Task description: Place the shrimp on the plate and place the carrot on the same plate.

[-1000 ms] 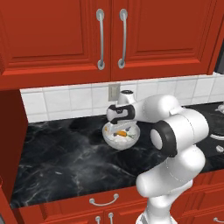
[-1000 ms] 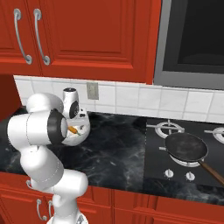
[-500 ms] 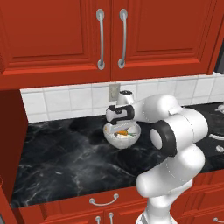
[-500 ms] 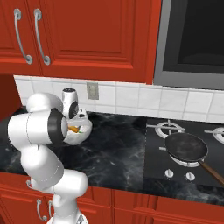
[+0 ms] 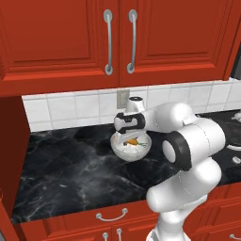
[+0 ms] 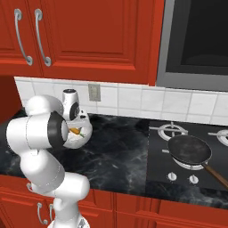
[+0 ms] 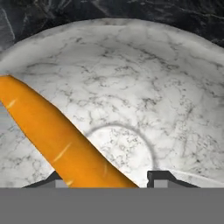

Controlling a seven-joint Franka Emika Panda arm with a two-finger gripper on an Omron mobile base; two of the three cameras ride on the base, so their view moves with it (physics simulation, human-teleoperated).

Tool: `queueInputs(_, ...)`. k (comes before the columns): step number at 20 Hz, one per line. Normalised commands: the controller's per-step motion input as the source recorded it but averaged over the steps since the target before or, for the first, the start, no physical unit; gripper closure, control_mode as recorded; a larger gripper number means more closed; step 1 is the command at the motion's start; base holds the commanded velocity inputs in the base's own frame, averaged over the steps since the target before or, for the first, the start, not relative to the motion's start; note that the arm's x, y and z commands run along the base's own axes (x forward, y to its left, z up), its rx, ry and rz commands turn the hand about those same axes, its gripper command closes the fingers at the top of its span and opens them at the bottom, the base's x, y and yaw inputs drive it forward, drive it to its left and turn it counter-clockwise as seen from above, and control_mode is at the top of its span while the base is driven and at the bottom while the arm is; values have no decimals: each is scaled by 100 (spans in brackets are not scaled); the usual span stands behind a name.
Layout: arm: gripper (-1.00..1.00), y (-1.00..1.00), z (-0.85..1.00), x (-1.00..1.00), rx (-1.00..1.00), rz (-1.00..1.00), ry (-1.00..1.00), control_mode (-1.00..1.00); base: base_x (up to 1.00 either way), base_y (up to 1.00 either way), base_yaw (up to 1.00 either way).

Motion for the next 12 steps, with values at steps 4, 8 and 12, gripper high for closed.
queueInputs(4, 100, 0, 27, -22, -1, -1, -6, -100, 0, 0, 0)
queueInputs(8, 100, 0, 19, -25, -3, 0, -6, -100, 0, 0, 0)
queueInputs(12, 100, 0, 23, -28, 0, 0, -1, -100, 0, 0, 0)
